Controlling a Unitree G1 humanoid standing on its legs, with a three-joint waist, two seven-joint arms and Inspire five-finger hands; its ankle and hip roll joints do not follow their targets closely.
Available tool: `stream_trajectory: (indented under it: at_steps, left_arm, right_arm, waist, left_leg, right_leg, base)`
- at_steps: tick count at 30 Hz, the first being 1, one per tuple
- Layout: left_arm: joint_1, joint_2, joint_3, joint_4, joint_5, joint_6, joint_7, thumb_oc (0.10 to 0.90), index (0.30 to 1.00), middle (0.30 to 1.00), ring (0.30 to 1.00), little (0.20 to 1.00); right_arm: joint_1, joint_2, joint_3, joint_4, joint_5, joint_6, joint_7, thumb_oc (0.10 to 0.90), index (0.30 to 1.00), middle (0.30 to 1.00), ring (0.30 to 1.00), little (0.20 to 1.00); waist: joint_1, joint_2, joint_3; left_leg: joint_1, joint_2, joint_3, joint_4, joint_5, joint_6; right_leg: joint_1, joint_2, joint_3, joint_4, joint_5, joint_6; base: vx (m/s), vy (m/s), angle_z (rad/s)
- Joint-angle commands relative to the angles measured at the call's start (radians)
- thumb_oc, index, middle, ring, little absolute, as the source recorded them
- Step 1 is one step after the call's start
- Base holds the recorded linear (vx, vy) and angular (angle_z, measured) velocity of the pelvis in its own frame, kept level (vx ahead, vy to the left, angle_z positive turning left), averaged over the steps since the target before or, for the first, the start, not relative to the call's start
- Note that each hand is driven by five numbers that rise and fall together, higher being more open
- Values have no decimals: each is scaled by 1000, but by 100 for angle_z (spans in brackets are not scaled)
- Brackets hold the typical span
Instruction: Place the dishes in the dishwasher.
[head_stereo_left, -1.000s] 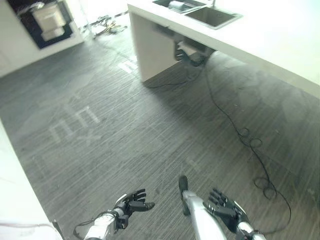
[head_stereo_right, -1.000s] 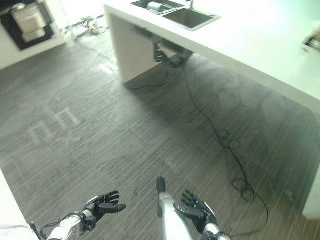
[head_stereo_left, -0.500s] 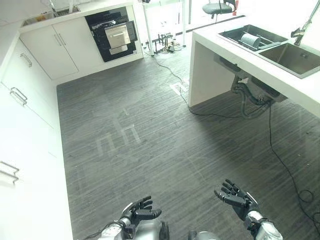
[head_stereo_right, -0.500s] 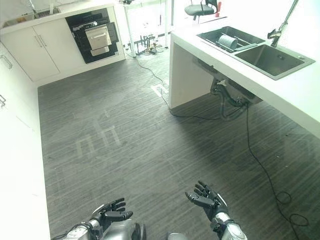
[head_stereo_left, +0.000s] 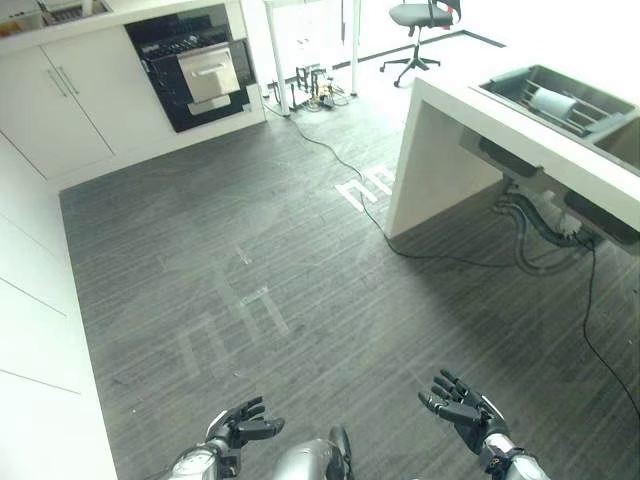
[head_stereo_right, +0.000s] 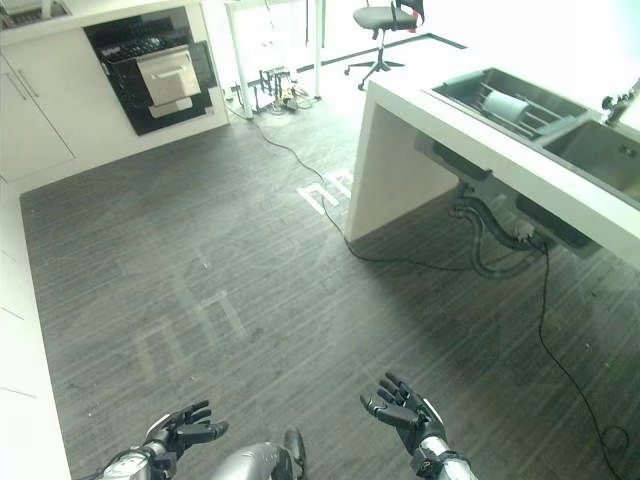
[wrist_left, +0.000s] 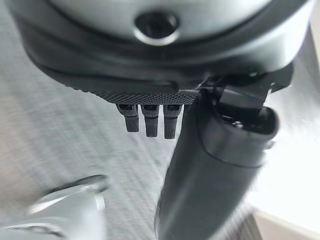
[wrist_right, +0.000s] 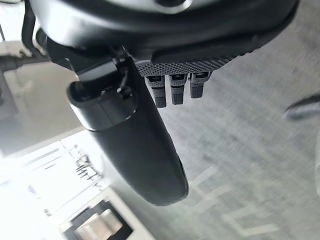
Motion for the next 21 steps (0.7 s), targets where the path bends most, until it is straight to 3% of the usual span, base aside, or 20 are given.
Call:
stream_trajectory:
  at_steps: [1,2,3,4,5,8,11,12,13,14,15,16,18,20,21]
  left_arm:
    - [45,11,-29,-58,-29,-31,14,800,900,900,900,900]
    - [44,10,-30,-58,-25,-31,12,800,900,900,900,900]
    - [31,12,-33,-42,-1,-30,-2,800,900,900,900,900]
    - [28,7,-32,-22,5,-48,-14,800,900,900,900,900]
    - [25,2,-32,-1,12,-70,-23,800,900,900,900,900]
    - [23,-17,-43,38,-4,-99,-12,800,900,900,900,900]
    - [31,-29,-41,44,-11,-98,1,800,900,900,900,900]
    - [34,-33,-46,49,-13,-79,21,800,900,900,900,900]
    - [31,-40,-45,71,-18,-70,24,800,900,900,900,900]
    - [33,-47,-45,92,-30,-69,25,800,900,900,900,900]
    - [33,-52,-42,103,-33,-63,31,800,900,900,900,900]
    - [32,-62,-32,113,-32,-54,51,800,900,900,900,900]
    - [27,-72,-11,138,-53,-44,71,800,900,900,900,900]
    - [22,-75,8,150,-45,-22,72,800,900,900,900,900]
    - [20,-77,23,162,-43,-16,64,800,900,900,900,900]
  right_arm:
    - [-41,-76,-16,-45,15,-63,16,800,900,900,900,900]
    - [-38,-78,-17,-43,15,-66,16,800,900,900,900,900]
    - [-30,-82,-35,-13,34,-74,7,800,900,900,900,900]
    - [-32,-80,-43,14,26,-79,15,800,900,900,900,900]
    - [-36,-79,-53,50,16,-85,30,800,900,900,900,900]
    - [-49,-72,-74,125,-28,-83,41,800,900,900,900,900]
    - [-52,-71,-70,147,-20,-65,16,800,900,900,900,900]
    - [-55,-72,-67,166,-4,-42,-23,800,900,900,900,900]
    - [-61,-74,-70,215,10,-44,-32,800,900,900,900,900]
    - [-65,-78,-71,245,0,-28,-30,800,900,900,900,900]
    - [-65,-82,-73,260,-32,-24,-22,800,900,900,900,900]
    - [-64,-91,-69,281,-69,-25,-12,800,900,900,900,900]
    - [-65,-98,-62,311,-111,-17,-4,800,900,900,900,900]
    - [-63,-99,-59,331,-95,4,19,800,900,900,900,900]
    - [-67,-96,-62,346,-64,15,47,800,900,900,900,900]
  waist:
    - [-46,68,11]
    - [-55,67,10]
    - [-79,35,17]
    - [-77,20,18]
    - [-68,22,18]
    - [-34,34,19]
    - [-28,33,13]
    - [-37,28,6]
    - [-56,14,-6]
    - [-65,14,-14]
    - [-60,13,-19]
    - [-49,2,-23]
    - [-35,-11,-17]
    - [-16,-25,-5]
    - [-1,-33,5]
  left_leg:
    - [70,36,-150,-27,-86,-96]
    - [75,36,-156,-27,-92,-97]
    - [125,14,-171,-27,-135,-104]
    - [144,5,-159,-27,-149,-112]
    - [172,13,-150,-27,-181,-124]
    - [219,42,-91,-27,-232,-147]
    - [237,51,-58,-27,-254,-143]
    - [257,48,-62,-27,-264,-139]
    - [270,42,-60,-27,-246,-143]
    - [306,60,-42,-27,-203,-171]
    - [332,69,-30,-27,-126,-197]
    - [347,78,-18,-1,6,-237]
    - [236,128,-15,234,90,-268]
    - [116,156,-21,357,85,-251]
    - [54,134,-36,331,50,-222]
  right_leg:
    - [-90,143,-141,-328,185,-53]
    - [-101,156,-145,-392,192,-55]
    - [-134,123,-183,-668,212,-57]
    - [-189,73,-212,-668,210,-43]
    - [-232,44,-229,-668,181,-24]
    - [-274,-30,-324,-668,159,-20]
    - [-230,-38,-349,-668,176,-22]
    - [-209,-15,-311,-668,190,-23]
    - [-201,-1,-284,-668,198,-49]
    - [-178,25,-262,-668,167,-73]
    - [-158,35,-262,-668,142,-90]
    - [-130,42,-249,-668,110,-109]
    - [-80,59,-234,-668,60,-150]
    - [-42,64,-225,-668,29,-169]
    - [-21,69,-198,-668,18,-167]
  base:
    - [432,79,-39]
    - [566,-169,-26]
    - [447,-205,-3]
    - [553,-238,-18]
    - [331,-143,-16]
    - [339,-151,-18]
    - [311,-150,-65]
    - [418,-232,-91]
    - [564,-303,-65]
    - [444,-244,10]
    - [475,-249,27]
    - [370,-223,20]
    - [304,-249,-57]
    - [198,-171,-105]
    - [191,-58,-105]
